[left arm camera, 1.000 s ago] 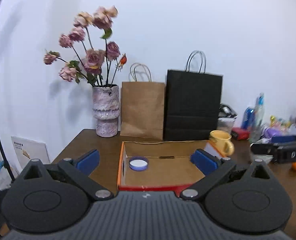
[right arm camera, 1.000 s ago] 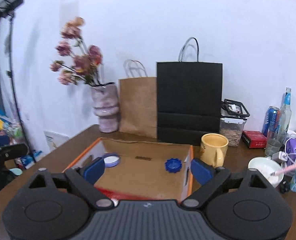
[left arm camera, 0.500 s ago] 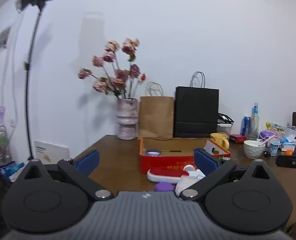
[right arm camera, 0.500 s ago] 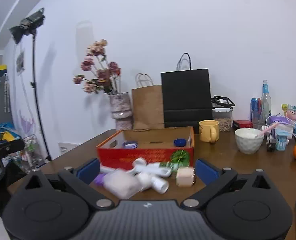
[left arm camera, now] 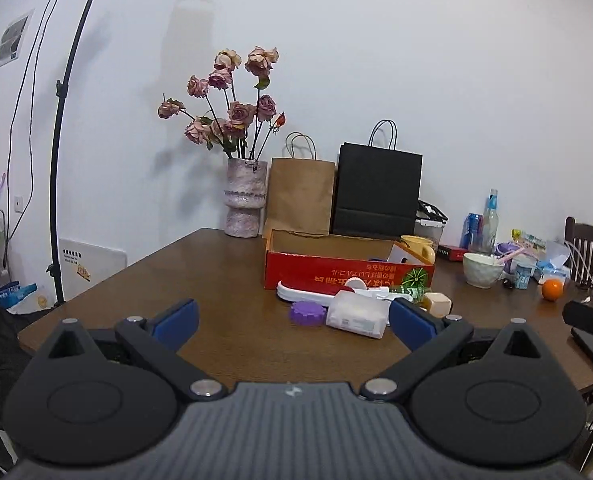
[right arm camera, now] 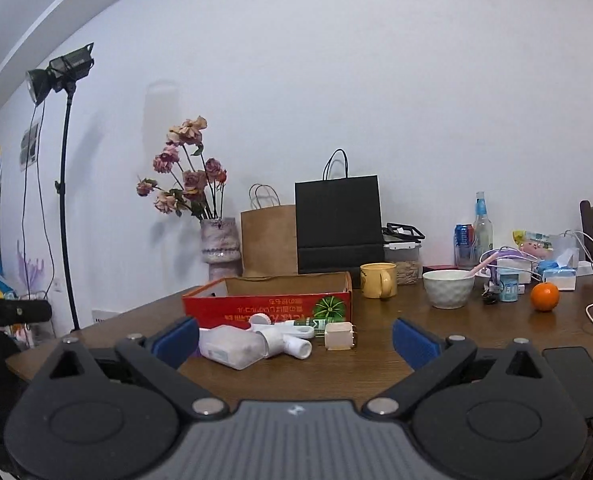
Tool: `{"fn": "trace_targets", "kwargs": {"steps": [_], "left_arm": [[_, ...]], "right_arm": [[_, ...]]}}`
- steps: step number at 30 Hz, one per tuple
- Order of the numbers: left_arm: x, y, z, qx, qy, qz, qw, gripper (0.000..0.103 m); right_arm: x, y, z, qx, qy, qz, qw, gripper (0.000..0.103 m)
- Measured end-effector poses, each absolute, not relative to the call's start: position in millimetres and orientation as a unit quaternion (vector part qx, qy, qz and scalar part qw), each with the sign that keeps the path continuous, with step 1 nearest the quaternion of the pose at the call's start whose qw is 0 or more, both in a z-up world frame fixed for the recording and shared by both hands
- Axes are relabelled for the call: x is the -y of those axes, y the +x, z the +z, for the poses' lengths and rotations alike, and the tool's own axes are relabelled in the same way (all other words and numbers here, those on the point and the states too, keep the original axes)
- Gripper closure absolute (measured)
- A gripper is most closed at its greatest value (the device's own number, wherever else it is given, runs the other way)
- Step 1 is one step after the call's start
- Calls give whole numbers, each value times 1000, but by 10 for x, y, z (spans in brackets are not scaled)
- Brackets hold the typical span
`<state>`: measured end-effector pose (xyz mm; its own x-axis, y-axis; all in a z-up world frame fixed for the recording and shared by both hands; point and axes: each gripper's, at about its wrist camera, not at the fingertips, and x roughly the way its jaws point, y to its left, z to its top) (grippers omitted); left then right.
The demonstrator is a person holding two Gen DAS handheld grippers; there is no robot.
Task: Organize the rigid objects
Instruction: 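Withdraw both tools from the box back toward the table objects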
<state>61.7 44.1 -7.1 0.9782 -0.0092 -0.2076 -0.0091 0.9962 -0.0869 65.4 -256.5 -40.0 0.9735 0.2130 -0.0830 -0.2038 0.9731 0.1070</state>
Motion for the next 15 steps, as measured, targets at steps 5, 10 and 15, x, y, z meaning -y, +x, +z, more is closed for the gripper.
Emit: {"fn": "trace_targets", "kwargs": {"steps": [5, 10, 15], "left_arm": [[-417, 683, -137, -109, -25, 12, 994, 0], [-417, 831, -213, -120, -22, 24, 992, 0], [-401, 976, -290, -115, -5, 37, 993, 0]], "right_arm": [[2533, 722, -423, -57, 50, 102, 992, 0], [2540, 861, -498, -72, 54, 94, 991, 0], [2475, 1018, -539, -78, 29, 78, 993, 0]]}}
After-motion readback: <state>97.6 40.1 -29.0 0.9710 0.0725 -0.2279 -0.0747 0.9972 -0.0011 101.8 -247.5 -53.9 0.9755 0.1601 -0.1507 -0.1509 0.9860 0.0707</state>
